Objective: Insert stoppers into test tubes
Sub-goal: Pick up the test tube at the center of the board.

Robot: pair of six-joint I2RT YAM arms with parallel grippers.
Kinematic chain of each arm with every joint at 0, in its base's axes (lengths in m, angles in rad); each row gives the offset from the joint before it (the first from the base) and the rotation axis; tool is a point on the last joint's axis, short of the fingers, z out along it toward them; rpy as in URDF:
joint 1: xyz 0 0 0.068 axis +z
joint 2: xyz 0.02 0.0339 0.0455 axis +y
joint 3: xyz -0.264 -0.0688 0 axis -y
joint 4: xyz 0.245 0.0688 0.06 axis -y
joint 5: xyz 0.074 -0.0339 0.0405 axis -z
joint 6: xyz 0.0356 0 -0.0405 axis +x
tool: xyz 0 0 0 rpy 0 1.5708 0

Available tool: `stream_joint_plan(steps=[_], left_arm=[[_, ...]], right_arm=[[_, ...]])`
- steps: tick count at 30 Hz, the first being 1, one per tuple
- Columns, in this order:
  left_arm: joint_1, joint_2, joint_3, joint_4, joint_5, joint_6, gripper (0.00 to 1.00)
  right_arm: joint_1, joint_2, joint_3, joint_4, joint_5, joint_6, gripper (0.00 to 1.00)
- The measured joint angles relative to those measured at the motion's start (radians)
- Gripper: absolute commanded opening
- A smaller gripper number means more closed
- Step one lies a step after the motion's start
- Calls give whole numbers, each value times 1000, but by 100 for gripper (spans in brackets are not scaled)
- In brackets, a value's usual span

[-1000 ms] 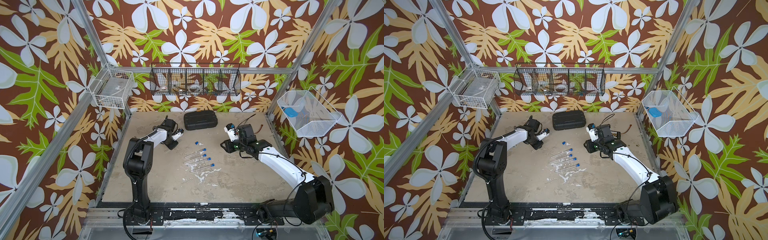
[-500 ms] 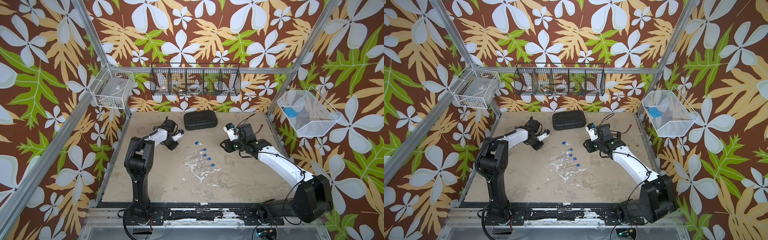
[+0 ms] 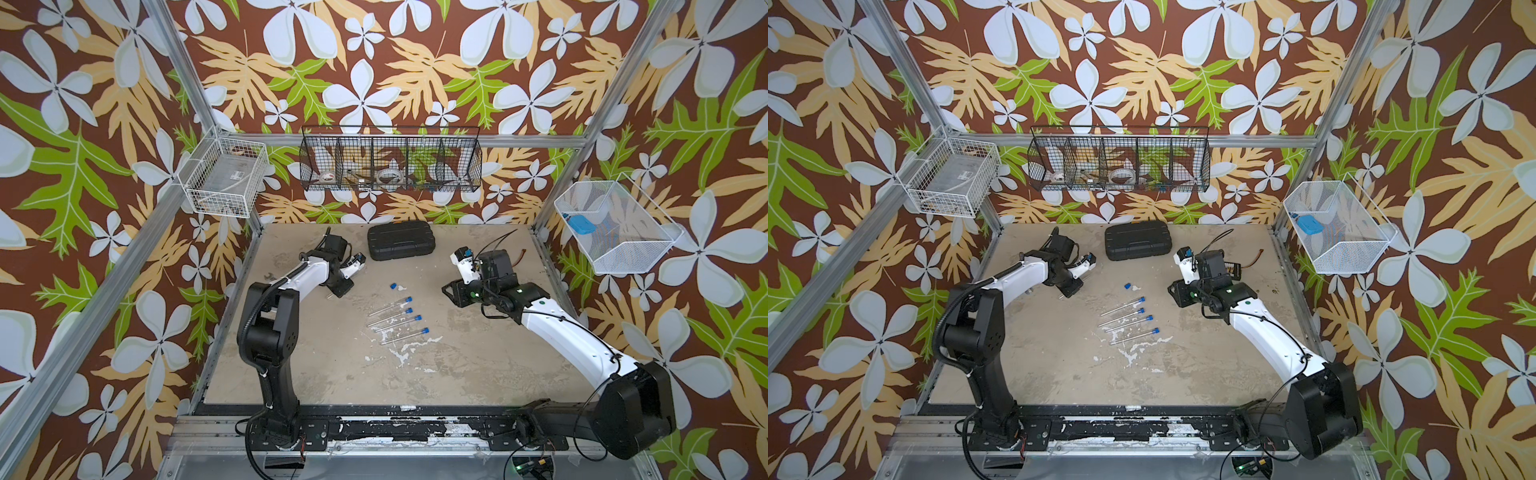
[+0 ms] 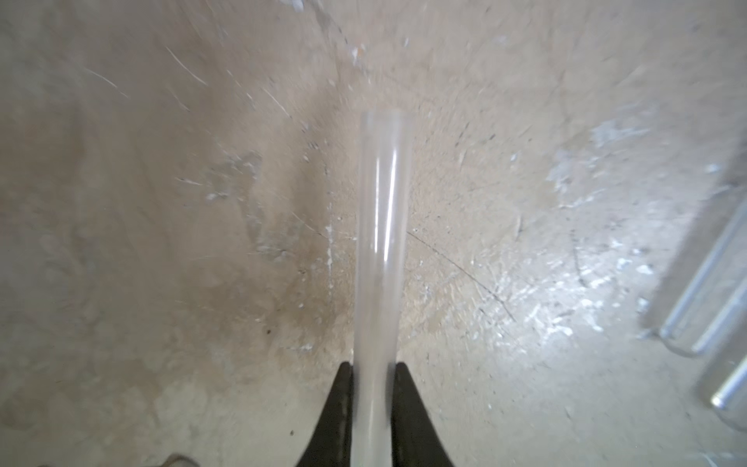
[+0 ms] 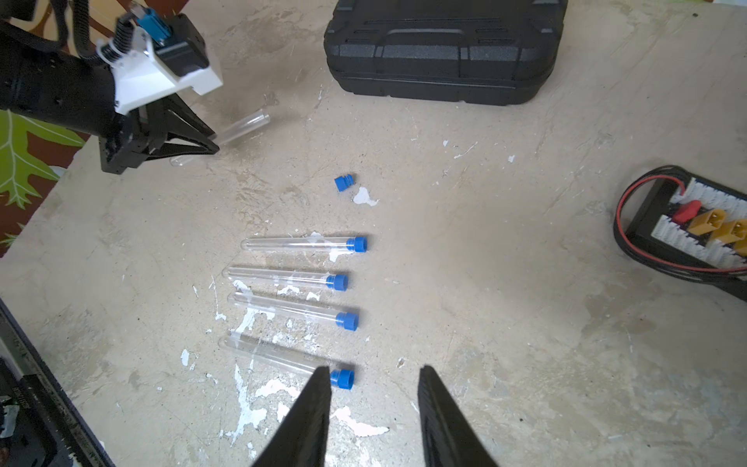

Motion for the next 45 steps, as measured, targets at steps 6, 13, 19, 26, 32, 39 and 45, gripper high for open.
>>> stream_joint_plan(steps=[6, 13, 19, 26, 32, 39, 45], left_arm=[[-2, -226, -135, 68, 95, 0, 4], [-89, -497, -394, 185, 201, 19, 2], [-175, -650, -570, 276, 265, 57, 2], [-211, -704, -621, 356, 320, 80, 2], [-215, -702, -621, 367, 347, 98, 2], [-215, -697, -621, 368, 357, 109, 2], [-215, -697, -621, 376, 362, 113, 2]], right_arm=[[0, -83, -34, 40, -23, 55, 39], [0, -91, 50, 21, -77, 185, 38], [32, 2, 179, -69, -183, 288, 43], [171, 119, 283, -144, -272, 313, 48], [241, 227, 356, -179, -315, 314, 49], [253, 307, 397, -216, -334, 321, 44], [282, 367, 429, -241, -344, 320, 38]])
